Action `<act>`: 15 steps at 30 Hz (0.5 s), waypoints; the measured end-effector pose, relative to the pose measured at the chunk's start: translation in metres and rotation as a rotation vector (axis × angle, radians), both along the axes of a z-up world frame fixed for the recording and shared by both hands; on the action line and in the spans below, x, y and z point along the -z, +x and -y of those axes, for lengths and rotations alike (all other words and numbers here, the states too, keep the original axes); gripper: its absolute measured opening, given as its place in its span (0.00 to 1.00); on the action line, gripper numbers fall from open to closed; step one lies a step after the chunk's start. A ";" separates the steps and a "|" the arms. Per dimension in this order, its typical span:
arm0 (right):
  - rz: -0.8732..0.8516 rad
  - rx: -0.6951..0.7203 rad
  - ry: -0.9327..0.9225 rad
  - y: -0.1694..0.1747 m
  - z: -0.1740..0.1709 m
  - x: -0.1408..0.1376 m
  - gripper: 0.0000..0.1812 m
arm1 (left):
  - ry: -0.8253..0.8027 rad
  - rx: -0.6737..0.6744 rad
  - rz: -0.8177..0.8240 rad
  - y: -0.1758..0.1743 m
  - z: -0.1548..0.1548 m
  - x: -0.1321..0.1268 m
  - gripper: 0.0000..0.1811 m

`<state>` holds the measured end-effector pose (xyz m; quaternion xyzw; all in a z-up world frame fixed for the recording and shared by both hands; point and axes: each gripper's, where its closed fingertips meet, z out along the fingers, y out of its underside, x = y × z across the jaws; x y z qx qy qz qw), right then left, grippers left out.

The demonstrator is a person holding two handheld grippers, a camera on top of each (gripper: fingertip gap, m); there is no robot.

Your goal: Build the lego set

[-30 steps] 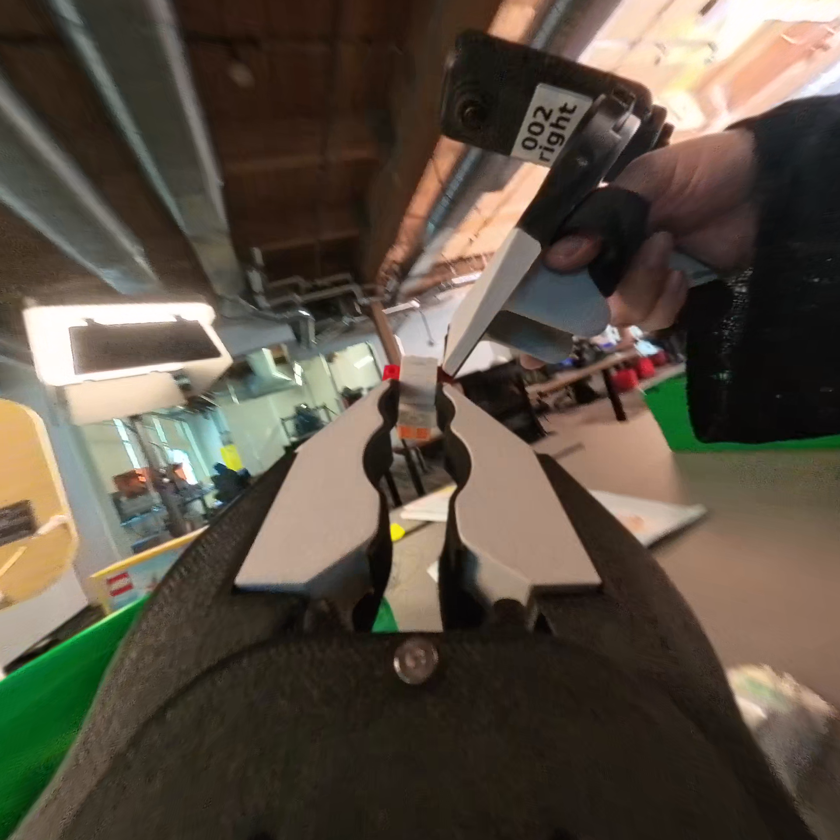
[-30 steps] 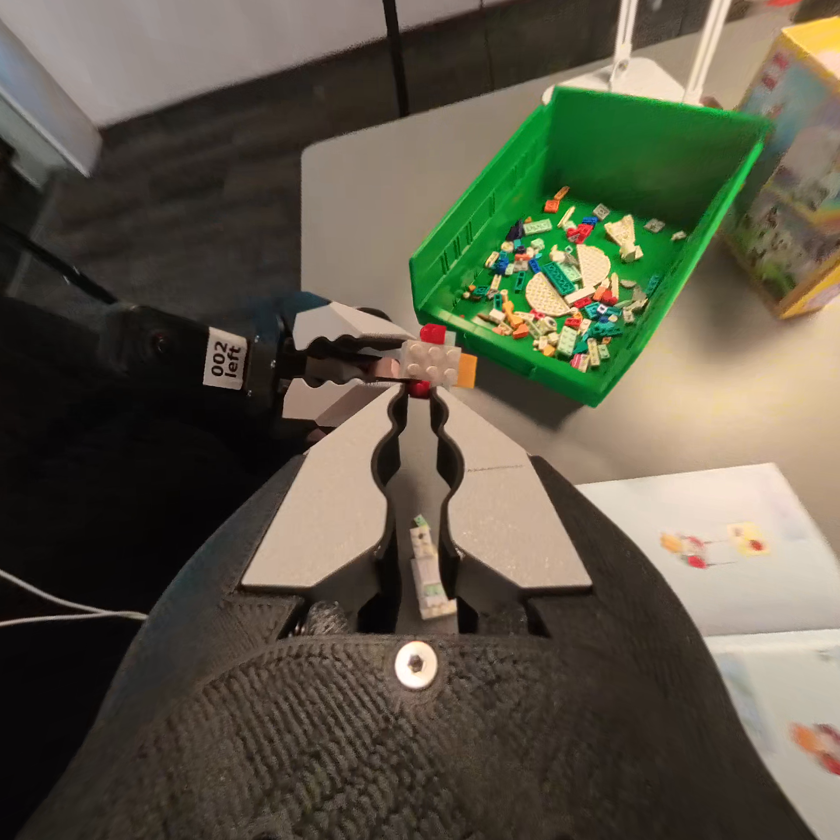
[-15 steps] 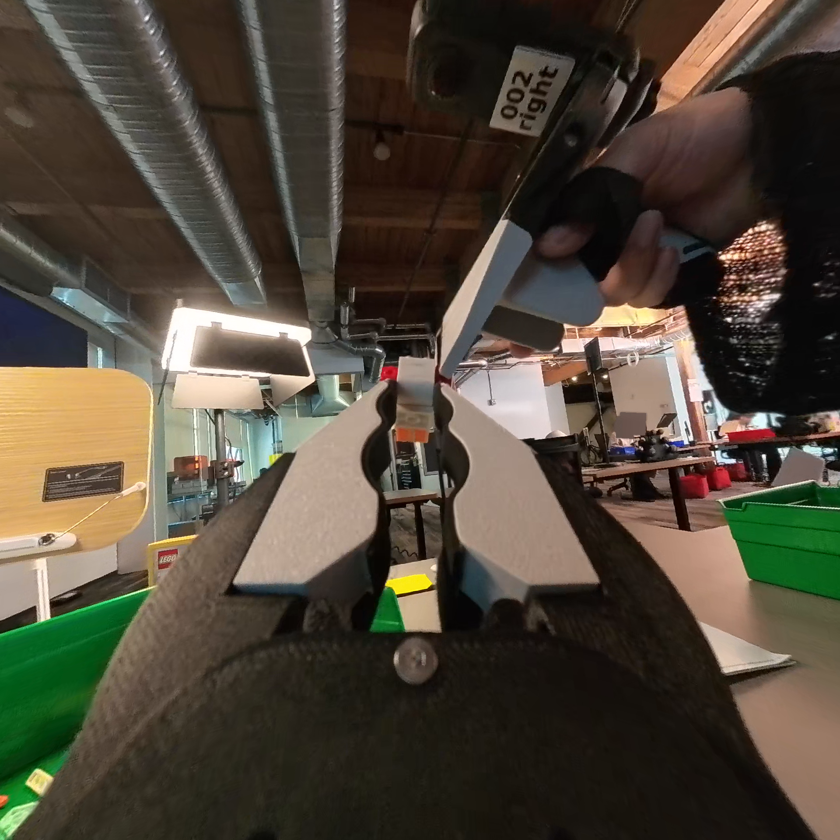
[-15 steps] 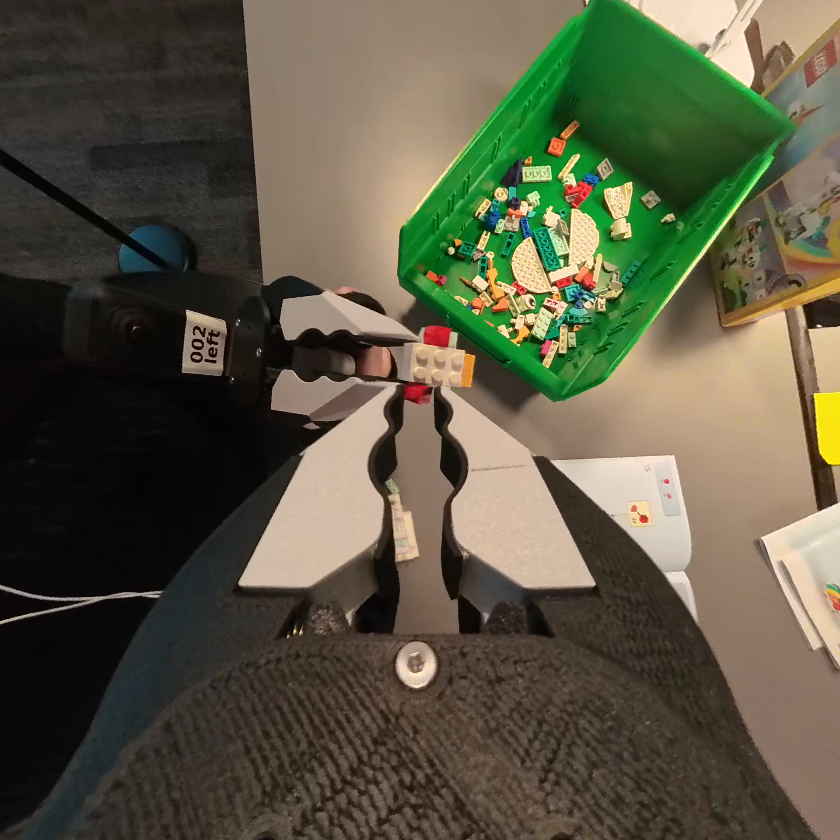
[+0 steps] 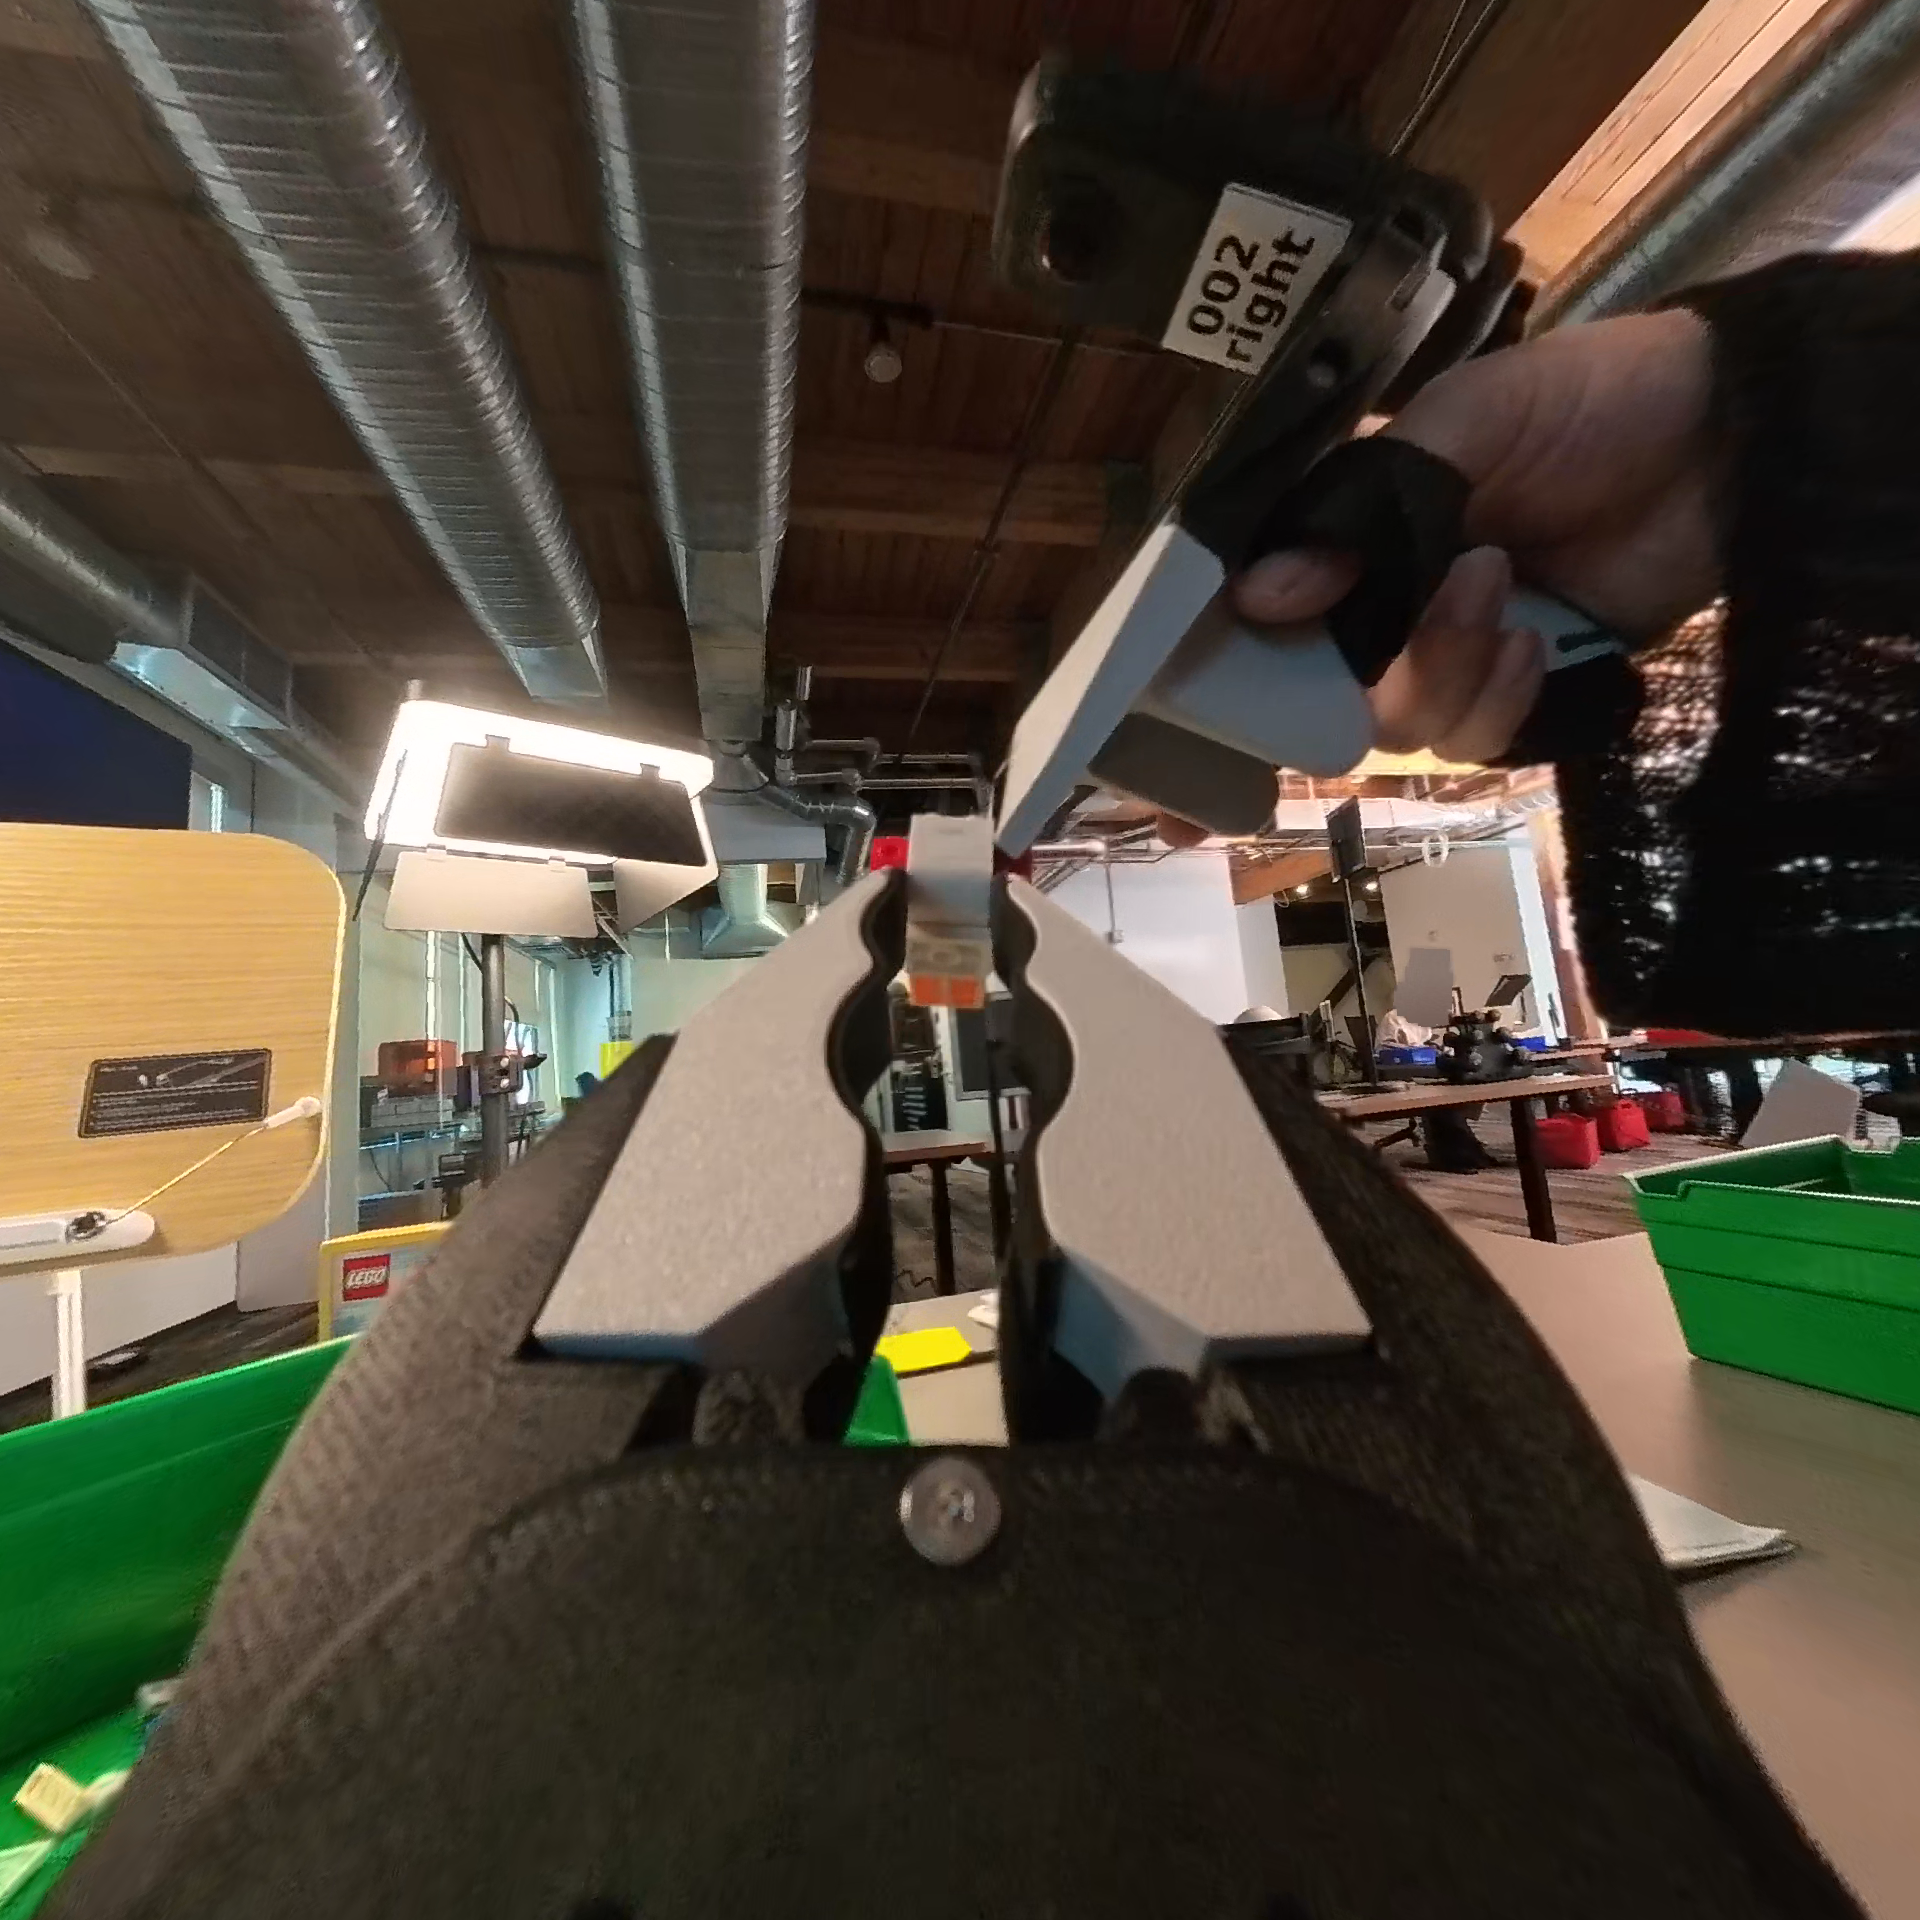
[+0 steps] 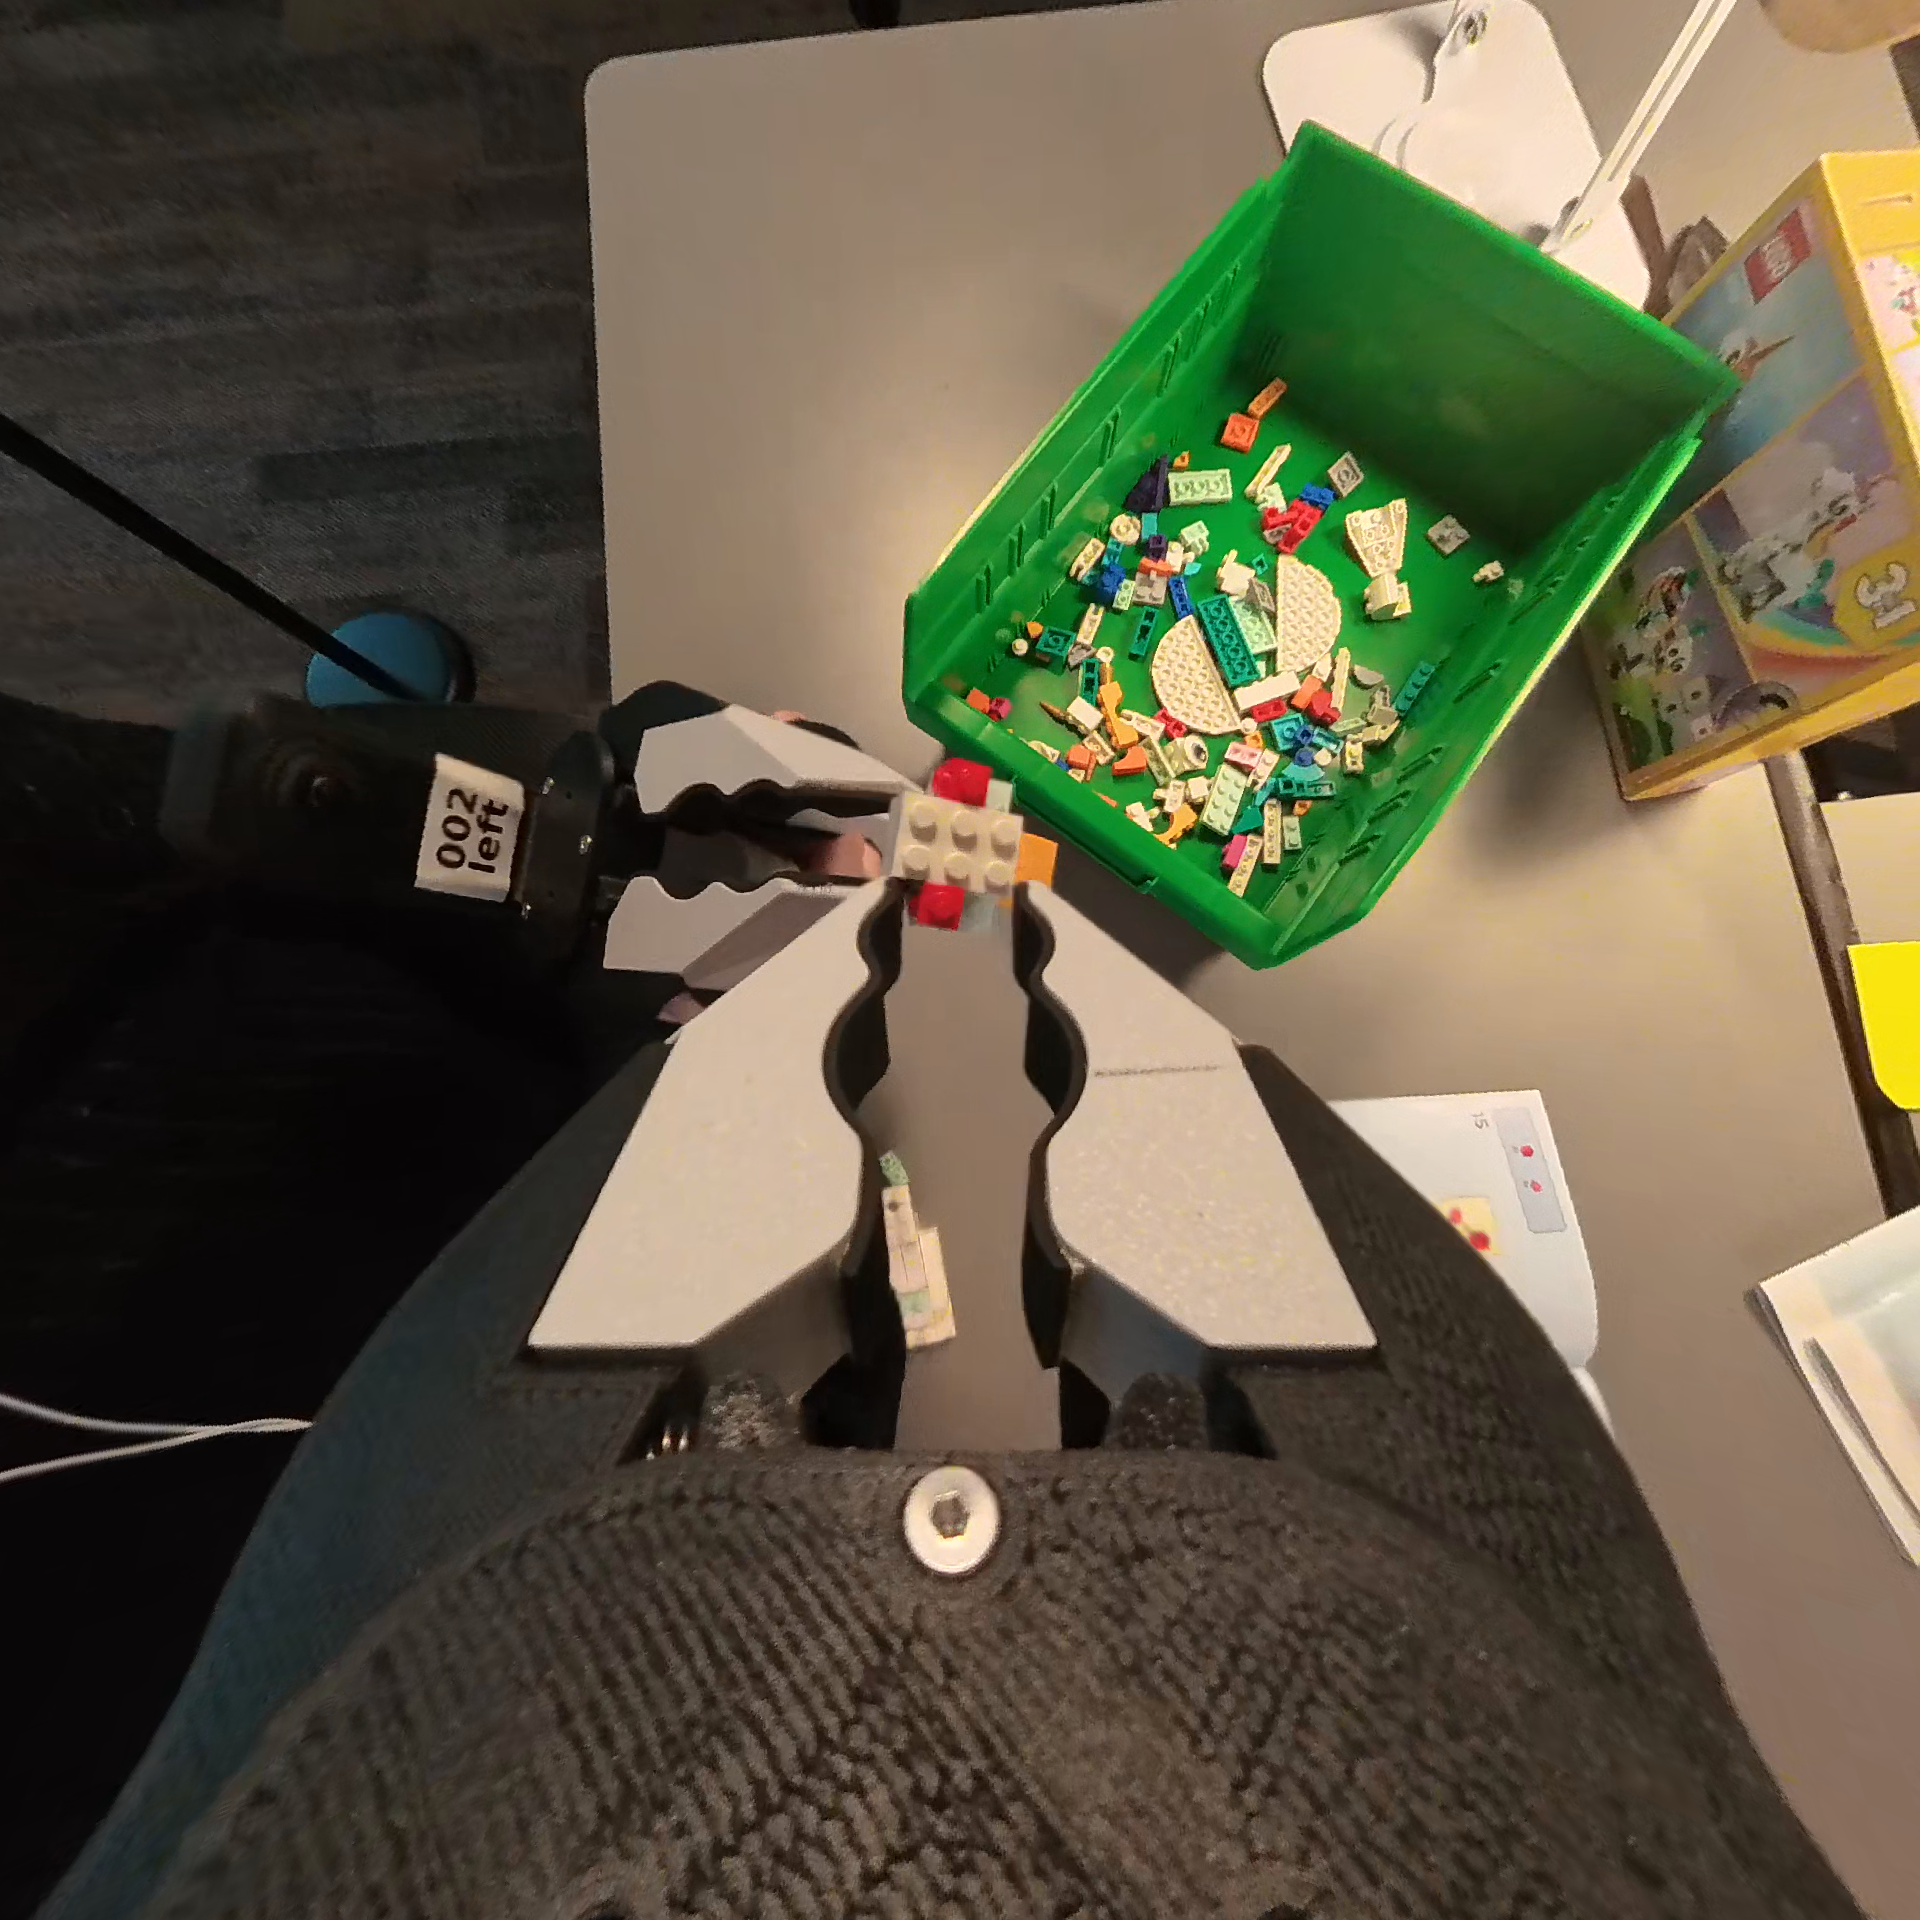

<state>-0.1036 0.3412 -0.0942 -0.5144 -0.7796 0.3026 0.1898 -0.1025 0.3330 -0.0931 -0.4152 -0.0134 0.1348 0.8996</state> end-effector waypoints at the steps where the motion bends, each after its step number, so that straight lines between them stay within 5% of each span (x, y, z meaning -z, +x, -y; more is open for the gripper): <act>1: -0.021 -0.007 0.000 0.000 0.000 -0.003 0.12 | 0.004 0.009 0.005 0.000 0.001 -0.001 0.08; 15: -0.217 -0.029 -0.012 0.005 -0.007 -0.015 0.14 | 0.006 0.069 0.054 -0.001 0.001 -0.005 0.08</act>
